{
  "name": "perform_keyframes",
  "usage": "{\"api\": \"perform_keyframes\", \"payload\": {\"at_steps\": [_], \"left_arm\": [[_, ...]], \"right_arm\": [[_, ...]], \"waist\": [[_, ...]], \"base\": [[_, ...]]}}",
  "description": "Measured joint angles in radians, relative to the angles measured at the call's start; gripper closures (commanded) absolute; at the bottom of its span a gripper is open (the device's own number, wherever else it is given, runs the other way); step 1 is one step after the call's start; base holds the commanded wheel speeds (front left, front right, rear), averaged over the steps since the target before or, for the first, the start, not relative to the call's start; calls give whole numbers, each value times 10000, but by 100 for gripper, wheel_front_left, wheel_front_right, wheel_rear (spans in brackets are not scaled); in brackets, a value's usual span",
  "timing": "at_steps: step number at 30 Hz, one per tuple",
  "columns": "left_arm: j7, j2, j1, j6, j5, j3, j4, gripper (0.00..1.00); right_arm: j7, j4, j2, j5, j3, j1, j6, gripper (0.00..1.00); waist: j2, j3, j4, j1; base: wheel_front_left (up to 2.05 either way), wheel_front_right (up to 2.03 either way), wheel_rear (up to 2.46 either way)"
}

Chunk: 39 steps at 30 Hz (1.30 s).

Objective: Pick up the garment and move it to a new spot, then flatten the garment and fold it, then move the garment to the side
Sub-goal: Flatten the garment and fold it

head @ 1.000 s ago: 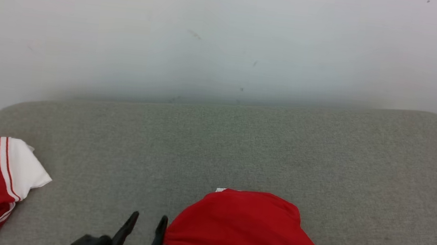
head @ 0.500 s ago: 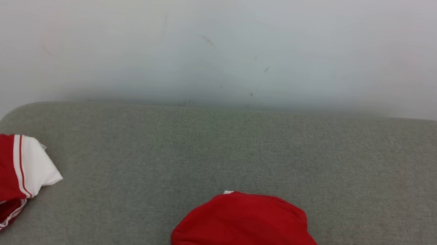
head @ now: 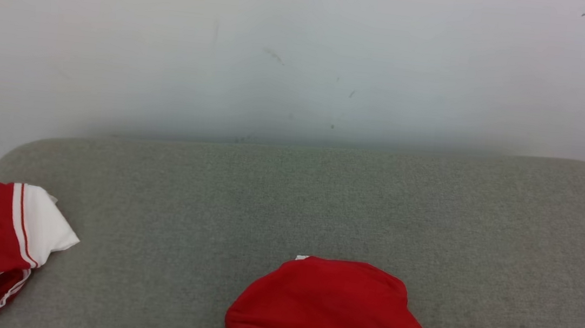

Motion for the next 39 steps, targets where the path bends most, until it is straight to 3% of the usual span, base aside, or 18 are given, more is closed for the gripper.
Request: {"api": "perform_keyframes", "payload": {"at_steps": [12, 21, 39], "left_arm": [[2, 65, -655, -176, -397, -984, 1344, 0], [0, 1239, -1322, -199, -1668, -2683, 2520, 0], [0, 1783, -2759, -201, -2637, -3281, 3434, 0]], "right_arm": [[0, 44, -33, 59, 199, -126, 0, 0], [0, 31, -117, 71, 155, -225, 0, 0], [0, -36, -153, 71, 157, -443, 0, 0]], "waist": [[1, 126, -577, 0], [1, 416, -1251, 0], [0, 1051, -1847, 0]], "base": [[0, 0, 0], [0, 0, 0], [0, 0, 0]]}}
